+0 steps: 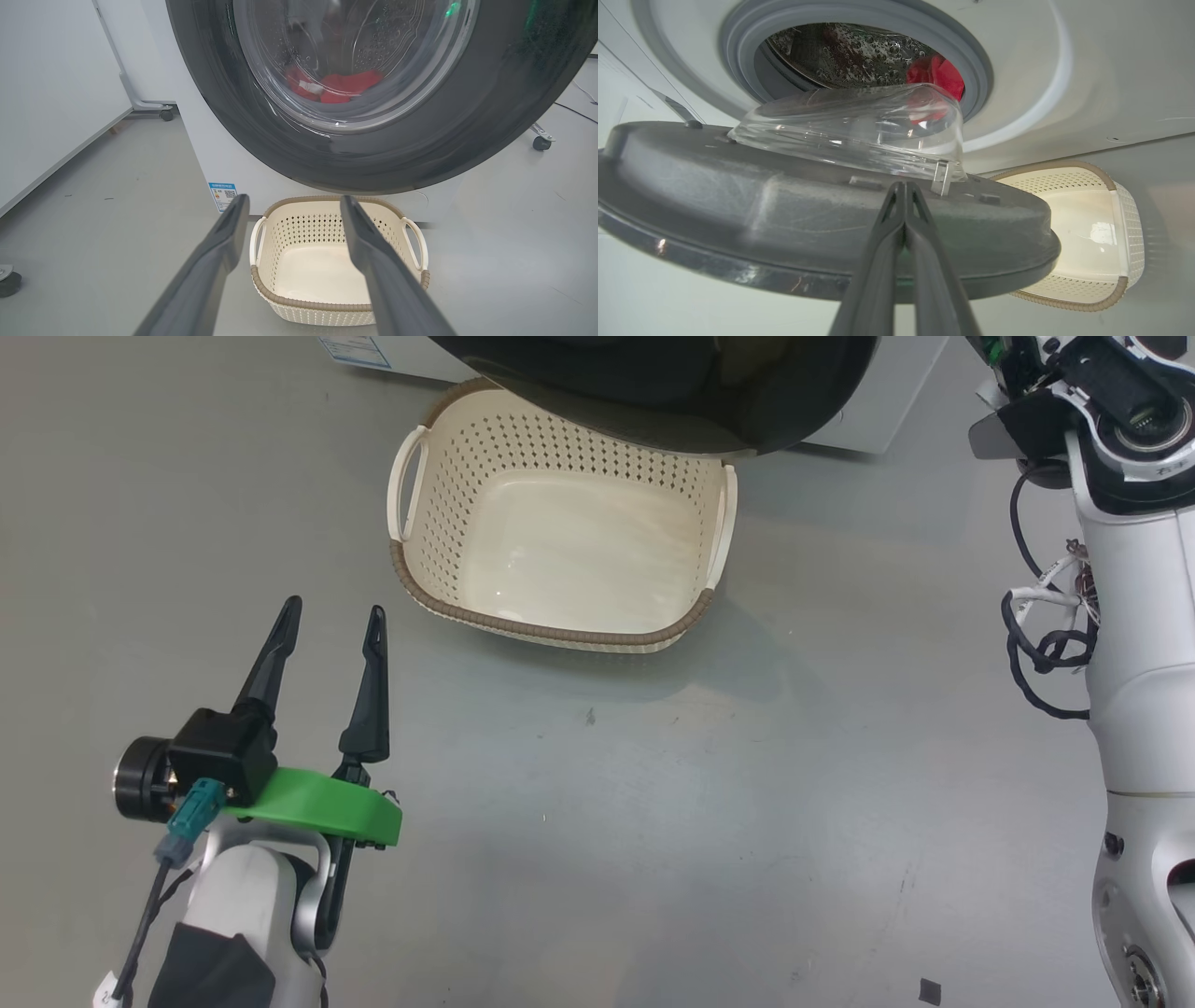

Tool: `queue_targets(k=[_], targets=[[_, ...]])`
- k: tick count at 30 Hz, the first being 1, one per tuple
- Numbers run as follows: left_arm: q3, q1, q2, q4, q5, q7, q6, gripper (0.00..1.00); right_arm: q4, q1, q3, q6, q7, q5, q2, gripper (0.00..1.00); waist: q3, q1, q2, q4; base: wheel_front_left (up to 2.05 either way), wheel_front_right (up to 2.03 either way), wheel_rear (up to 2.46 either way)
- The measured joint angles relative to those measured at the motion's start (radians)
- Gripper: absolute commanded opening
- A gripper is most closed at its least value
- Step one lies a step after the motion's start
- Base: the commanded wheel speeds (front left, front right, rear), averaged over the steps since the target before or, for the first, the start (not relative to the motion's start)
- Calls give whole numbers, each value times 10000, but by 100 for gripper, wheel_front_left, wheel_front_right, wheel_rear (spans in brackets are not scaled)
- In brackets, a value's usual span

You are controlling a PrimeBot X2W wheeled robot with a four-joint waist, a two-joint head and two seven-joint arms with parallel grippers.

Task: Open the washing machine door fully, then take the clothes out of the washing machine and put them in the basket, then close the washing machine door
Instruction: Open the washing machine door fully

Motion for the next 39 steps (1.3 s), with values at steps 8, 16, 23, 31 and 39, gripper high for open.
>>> queue_targets(k=[8,16,23,31,39], targets=[[-61,0,0,46,-42,0,10,100,466,-385,-180,-173,650,593,79,0,-64,0,0,81,0,0,0],[-121,1,-2,81,-58,0,38,100,1058,-415,-278,-278,1494,1528,251,0,-156,0,0,122,0,0,0],[-267,5,-6,186,-71,0,40,100,1547,-346,-305,-349,2023,1927,297,0,-372,0,0,177,0,0,0],[-232,31,-6,316,-71,0,92,100,1946,-5,-313,-351,2516,2571,384,0,-782,-1,0,246,0,0,0],[-188,93,-6,336,-67,0,142,100,2178,423,59,-351,2871,2859,458,0,-1148,0,0,263,0,0,0]])
